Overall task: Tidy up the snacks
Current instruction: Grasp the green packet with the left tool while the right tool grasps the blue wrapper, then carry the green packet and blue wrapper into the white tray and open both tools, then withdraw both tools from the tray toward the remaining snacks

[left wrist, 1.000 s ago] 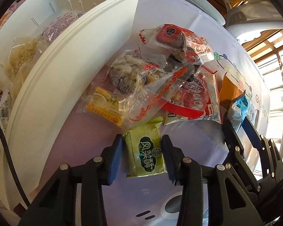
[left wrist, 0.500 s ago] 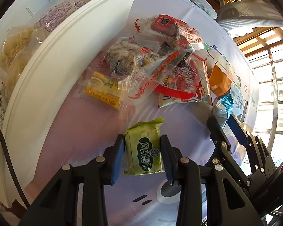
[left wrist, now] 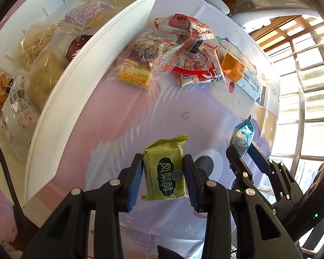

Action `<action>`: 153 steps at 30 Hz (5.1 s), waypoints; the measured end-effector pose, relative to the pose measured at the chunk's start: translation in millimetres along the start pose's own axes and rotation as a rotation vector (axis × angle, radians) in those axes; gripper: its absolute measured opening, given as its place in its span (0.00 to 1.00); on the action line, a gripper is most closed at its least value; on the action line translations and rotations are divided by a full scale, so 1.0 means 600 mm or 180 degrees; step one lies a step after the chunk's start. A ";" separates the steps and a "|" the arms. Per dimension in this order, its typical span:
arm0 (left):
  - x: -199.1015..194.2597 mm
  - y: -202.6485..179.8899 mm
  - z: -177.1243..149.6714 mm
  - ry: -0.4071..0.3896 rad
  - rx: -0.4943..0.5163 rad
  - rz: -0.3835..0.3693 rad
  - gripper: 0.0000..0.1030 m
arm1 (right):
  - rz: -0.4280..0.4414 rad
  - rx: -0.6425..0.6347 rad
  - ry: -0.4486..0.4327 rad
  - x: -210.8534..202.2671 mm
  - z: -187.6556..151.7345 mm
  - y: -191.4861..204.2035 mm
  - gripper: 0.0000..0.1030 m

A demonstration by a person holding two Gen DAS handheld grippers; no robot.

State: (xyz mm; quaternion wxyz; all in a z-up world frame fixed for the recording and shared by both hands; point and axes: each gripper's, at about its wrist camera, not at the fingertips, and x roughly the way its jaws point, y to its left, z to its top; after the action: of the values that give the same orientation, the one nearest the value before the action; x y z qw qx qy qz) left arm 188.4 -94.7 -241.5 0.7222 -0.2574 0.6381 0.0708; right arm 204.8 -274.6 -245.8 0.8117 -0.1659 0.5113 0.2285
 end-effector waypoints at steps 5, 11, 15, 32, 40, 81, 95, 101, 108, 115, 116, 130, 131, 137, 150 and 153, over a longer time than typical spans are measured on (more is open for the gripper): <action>-0.048 0.010 -0.034 -0.0076 0.0161 -0.0025 0.35 | 0.0048 0.0207 0.0031 -0.043 -0.033 0.012 0.36; -0.105 0.019 -0.073 -0.0230 0.0400 -0.0036 0.35 | 0.0034 0.0265 0.0074 -0.089 -0.066 0.038 0.36; -0.141 0.030 -0.100 -0.0373 0.0526 -0.0034 0.35 | 0.0090 0.0311 0.0059 -0.116 -0.085 0.060 0.36; -0.269 0.108 -0.152 -0.0731 0.0935 -0.0246 0.35 | 0.0354 0.0153 -0.0113 -0.190 -0.095 0.173 0.36; -0.307 0.140 -0.126 -0.0767 0.1235 -0.0331 0.35 | 0.0296 0.0208 -0.0199 -0.212 -0.064 0.214 0.36; -0.327 0.337 0.102 -0.0554 0.1955 -0.0201 0.46 | 0.0149 0.1120 -0.0705 -0.189 0.096 0.424 0.36; -0.315 0.341 0.131 -0.0536 0.1791 -0.0166 0.82 | -0.0011 0.1623 -0.0481 -0.184 0.052 0.387 0.41; -0.308 0.327 0.140 -0.0558 0.1848 -0.0110 0.82 | -0.0071 0.1898 -0.0413 -0.188 0.025 0.354 0.42; -0.303 0.275 0.151 -0.0555 0.2111 -0.0112 0.82 | -0.0098 0.2188 -0.0334 -0.184 -0.006 0.300 0.42; -0.304 0.200 0.163 -0.0621 0.2344 -0.0063 0.82 | -0.0067 0.2363 -0.0282 -0.174 -0.018 0.223 0.42; -0.303 0.189 0.165 -0.0620 0.2366 -0.0055 0.82 | -0.0066 0.2380 -0.0281 -0.174 -0.018 0.211 0.42; -0.261 0.004 0.226 -0.0536 0.2788 0.0097 0.82 | -0.0165 0.2455 -0.0354 -0.133 0.018 0.028 0.49; -0.256 -0.009 0.230 -0.0494 0.2840 0.0085 0.82 | -0.0173 0.2449 -0.0363 -0.129 0.021 0.017 0.49; -0.218 -0.091 0.254 -0.0395 0.3155 0.0144 0.82 | -0.0262 0.2406 -0.0400 -0.094 0.051 -0.043 0.55; -0.073 -0.187 0.299 0.0198 0.3443 0.0472 0.82 | -0.0188 0.2504 -0.0368 0.018 0.111 -0.127 0.66; -0.037 -0.190 0.306 0.0346 0.3442 0.0579 0.82 | -0.0129 0.2567 -0.0297 0.045 0.118 -0.137 0.66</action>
State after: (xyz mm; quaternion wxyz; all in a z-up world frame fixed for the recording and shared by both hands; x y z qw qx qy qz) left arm 396.0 -102.6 -178.2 0.7085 0.2032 0.6396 -0.2182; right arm 312.9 -302.7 -237.3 0.8383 0.1664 0.5192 0.0008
